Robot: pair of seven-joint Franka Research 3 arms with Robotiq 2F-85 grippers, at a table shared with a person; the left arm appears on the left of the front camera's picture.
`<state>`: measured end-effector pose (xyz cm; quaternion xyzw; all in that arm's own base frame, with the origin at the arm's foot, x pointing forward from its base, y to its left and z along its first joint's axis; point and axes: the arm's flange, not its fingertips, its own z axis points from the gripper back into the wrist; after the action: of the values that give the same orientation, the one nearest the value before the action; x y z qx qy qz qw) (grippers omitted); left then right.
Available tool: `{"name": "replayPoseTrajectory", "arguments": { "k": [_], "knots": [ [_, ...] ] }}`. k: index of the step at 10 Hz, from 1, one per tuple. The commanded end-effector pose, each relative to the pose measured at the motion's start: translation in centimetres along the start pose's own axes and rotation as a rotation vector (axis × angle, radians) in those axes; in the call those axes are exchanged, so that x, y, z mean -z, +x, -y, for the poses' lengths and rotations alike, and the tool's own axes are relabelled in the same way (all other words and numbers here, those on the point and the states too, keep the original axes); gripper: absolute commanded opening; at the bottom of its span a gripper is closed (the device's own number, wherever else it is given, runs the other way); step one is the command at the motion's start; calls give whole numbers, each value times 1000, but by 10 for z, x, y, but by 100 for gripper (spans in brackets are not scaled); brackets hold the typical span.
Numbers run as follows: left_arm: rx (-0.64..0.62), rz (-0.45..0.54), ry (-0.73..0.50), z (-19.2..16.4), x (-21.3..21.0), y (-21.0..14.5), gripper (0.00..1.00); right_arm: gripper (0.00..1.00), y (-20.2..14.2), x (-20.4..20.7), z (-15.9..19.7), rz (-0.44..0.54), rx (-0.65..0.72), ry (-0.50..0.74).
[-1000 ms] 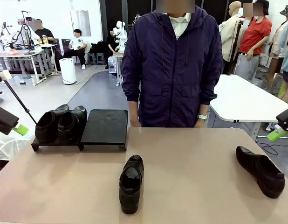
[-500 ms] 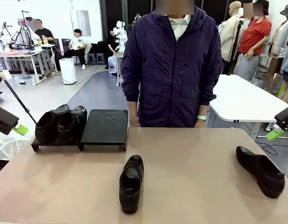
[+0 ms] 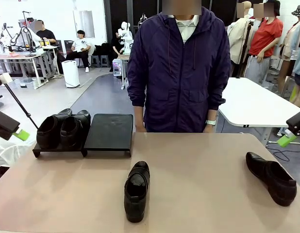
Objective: Organize the shoes by placing them on the stand.
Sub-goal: Place the Shoe from the middle of the table onto the Shoes Stand.
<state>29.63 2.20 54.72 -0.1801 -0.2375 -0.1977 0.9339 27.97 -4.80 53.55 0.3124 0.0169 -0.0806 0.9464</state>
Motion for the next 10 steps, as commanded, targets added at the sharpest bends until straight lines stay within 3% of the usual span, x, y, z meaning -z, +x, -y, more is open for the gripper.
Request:
{"name": "replayPoseTrajectory", "arguments": {
  "k": [1, 2, 3, 6, 7, 8, 9, 10],
  "knots": [
    [-58, -50, 19, 44, 2, 17, 100, 100, 2, -6, -1, -3, -25, 34],
    [-87, -111, 34, 112, 13, 35, 100, 100, 2, -6, -1, -3, -25, 34],
    [-249, -114, 96, 171, 35, 55, 100, 100, 2, -6, -1, -3, -25, 34],
    [-190, -222, 215, 283, 132, 94, 100, 100, 2, -6, -1, -3, -25, 34],
    [-170, -261, 222, 310, 162, 93, 100, 100, 2, -6, -1, -3, -25, 34],
    [-172, -228, 231, 334, 184, 91, 100, 100, 2, -6, -1, -3, -25, 34],
    [-164, -246, 223, 338, 194, 93, 100, 100, 2, -6, -1, -3, -25, 34],
    [-174, -240, 115, 309, 160, 112, 100, 100, 2, -6, -1, -3, -25, 34]
  ]
}}
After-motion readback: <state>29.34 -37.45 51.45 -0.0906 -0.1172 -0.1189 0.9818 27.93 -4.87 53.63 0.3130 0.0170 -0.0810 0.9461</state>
